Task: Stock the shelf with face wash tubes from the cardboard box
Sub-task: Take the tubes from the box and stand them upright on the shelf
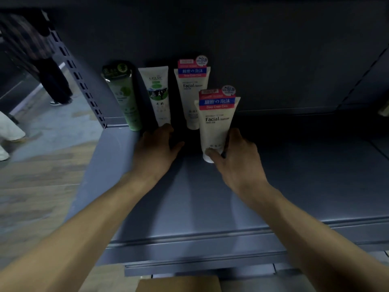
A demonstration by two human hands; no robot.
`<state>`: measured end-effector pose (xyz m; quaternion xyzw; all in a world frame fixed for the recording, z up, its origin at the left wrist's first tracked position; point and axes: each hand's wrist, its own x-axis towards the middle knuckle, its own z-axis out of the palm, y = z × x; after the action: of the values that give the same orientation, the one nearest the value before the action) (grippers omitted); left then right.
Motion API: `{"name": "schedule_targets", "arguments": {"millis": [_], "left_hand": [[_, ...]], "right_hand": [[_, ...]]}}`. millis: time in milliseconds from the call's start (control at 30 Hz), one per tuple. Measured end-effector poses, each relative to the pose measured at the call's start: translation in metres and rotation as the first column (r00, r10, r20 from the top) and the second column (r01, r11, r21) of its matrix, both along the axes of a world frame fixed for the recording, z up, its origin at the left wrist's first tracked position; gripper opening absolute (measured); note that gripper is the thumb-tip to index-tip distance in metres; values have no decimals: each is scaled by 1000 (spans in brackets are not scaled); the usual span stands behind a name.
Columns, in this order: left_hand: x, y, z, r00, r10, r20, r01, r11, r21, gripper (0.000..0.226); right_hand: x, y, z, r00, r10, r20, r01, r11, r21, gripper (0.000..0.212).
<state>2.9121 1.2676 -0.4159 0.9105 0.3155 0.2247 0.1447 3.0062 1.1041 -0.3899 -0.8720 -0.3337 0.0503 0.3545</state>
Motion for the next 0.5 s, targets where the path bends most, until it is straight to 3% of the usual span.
{"name": "schedule_targets", "arguments": {"millis": [200, 500], "left_hand": [[-12, -6, -2, 1000, -5, -3, 6, 947, 321, 29], [-21, -7, -11, 996, 54, -65, -17, 884, 467, 19]], "right_hand": [[8, 38, -1, 1000, 22, 10, -22, 1000, 3, 46], [16, 68, 3, 1000, 17, -18, -17, 1000, 4, 49]]}}
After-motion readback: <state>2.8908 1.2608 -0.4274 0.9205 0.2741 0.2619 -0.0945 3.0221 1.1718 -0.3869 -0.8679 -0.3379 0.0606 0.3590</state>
